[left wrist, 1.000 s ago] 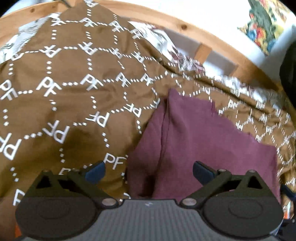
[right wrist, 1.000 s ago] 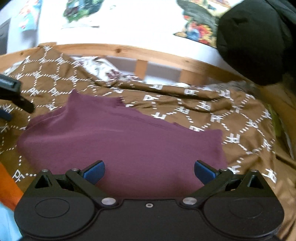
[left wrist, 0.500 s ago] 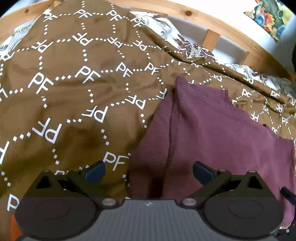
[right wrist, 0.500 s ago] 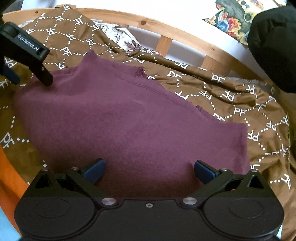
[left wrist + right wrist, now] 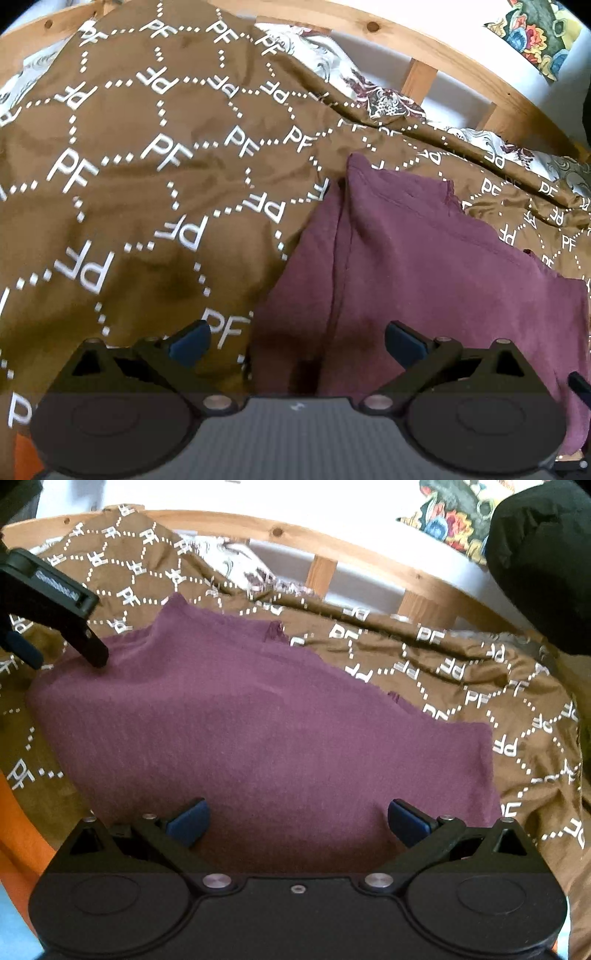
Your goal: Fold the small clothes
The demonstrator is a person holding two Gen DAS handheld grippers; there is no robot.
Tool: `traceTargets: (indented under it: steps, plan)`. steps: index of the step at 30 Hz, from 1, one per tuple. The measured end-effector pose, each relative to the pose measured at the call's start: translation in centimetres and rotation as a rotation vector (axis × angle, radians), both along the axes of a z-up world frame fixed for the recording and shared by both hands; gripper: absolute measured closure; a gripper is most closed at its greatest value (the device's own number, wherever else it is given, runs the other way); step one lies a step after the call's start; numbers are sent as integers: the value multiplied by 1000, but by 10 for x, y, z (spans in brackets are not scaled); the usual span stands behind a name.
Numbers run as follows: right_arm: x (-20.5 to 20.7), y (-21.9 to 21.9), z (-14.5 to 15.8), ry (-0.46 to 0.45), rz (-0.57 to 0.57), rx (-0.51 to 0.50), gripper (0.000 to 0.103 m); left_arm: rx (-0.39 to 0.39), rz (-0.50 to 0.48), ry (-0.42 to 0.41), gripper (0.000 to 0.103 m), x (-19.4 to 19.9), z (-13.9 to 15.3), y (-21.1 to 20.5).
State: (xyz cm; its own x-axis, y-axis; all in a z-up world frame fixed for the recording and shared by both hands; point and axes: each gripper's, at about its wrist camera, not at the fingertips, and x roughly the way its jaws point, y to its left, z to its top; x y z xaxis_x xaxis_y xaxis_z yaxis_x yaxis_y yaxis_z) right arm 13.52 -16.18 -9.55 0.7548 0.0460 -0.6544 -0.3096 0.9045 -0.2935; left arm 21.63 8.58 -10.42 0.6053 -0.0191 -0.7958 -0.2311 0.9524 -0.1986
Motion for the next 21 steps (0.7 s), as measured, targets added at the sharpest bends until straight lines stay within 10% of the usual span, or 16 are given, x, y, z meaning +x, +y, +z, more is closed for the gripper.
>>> traceTargets:
  steps: [6, 11, 21]
  plan:
    - [-6, 3, 8, -69, 33, 38, 1, -13, -13, -17, 1, 17, -4, 2]
    - [6, 8, -9, 76, 35, 1, 1, -43, -1, -24, 1, 15, -6, 6]
    - [6, 7, -7, 86, 25, 25, 1, 30, -64, 30, 6, 20, -14, 1]
